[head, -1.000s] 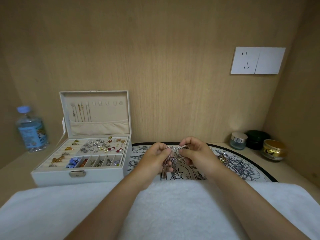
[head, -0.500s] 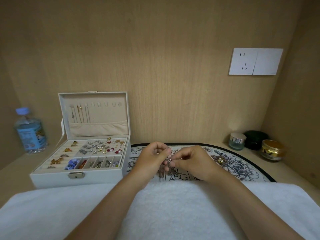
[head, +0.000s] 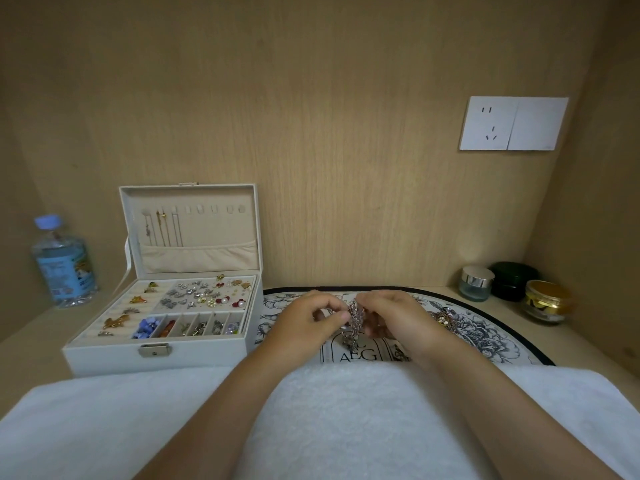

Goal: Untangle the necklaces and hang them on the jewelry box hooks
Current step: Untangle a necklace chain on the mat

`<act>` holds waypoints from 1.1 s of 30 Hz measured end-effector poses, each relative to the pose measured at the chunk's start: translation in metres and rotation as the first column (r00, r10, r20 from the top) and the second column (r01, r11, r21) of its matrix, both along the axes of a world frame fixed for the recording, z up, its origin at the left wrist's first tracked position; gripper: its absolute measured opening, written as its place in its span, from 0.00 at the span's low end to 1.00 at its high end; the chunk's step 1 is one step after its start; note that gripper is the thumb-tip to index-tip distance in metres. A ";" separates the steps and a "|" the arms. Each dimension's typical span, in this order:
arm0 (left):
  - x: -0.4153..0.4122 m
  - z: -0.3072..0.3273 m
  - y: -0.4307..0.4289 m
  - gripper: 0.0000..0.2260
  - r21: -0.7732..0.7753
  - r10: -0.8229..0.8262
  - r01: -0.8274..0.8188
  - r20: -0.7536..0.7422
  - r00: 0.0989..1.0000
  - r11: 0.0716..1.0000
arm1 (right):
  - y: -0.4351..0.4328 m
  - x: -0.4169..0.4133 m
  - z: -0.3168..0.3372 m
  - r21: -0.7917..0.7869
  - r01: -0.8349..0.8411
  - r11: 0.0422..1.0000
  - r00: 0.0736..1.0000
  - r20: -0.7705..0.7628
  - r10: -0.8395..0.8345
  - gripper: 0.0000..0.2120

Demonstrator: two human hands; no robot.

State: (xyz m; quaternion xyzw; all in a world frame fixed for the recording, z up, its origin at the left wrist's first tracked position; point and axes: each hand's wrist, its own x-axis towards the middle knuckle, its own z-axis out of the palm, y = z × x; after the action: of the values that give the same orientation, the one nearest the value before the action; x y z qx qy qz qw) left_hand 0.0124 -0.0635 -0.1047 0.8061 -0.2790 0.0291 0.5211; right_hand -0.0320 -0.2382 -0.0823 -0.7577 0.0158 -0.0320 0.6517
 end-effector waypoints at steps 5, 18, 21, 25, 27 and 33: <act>0.001 -0.004 -0.001 0.08 -0.007 -0.022 0.021 -0.167 0.986 1.000 | 0.005 0.001 0.001 -0.061 0.093 0.994 0.994 -0.047 -0.096 0.20; -0.010 0.020 0.000 0.13 -0.611 -0.397 -0.007 -0.524 0.753 0.792 | -0.003 0.002 -0.002 0.211 -0.104 0.972 0.995 0.020 0.102 0.15; -0.004 0.016 0.001 0.10 -0.555 -0.322 -0.010 -0.498 0.805 0.832 | -0.007 0.007 -0.006 -0.067 0.054 0.996 0.998 0.028 -0.053 0.17; 0.000 0.012 0.005 0.09 -0.324 -0.117 -0.032 -0.430 0.895 0.945 | -0.013 0.009 -0.006 -0.316 0.241 0.918 0.969 0.139 -0.206 0.11; -0.002 0.013 0.004 0.09 -0.191 0.000 -0.066 -0.325 0.946 0.979 | -0.016 0.008 -0.004 -0.345 0.231 0.910 0.973 0.096 -0.211 0.12; -0.004 0.016 0.009 0.08 -0.079 0.089 -0.098 -0.104 0.991 0.992 | -0.015 -0.001 0.002 -0.295 0.060 0.954 0.994 -0.068 -0.084 0.13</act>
State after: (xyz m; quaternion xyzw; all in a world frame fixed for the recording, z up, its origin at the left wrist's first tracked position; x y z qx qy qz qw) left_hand 0.0086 -0.0543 -0.0888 0.7961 -0.2129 0.0247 0.5660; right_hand -0.0327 -0.2527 -0.0807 -0.8453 0.0646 -0.0274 0.5296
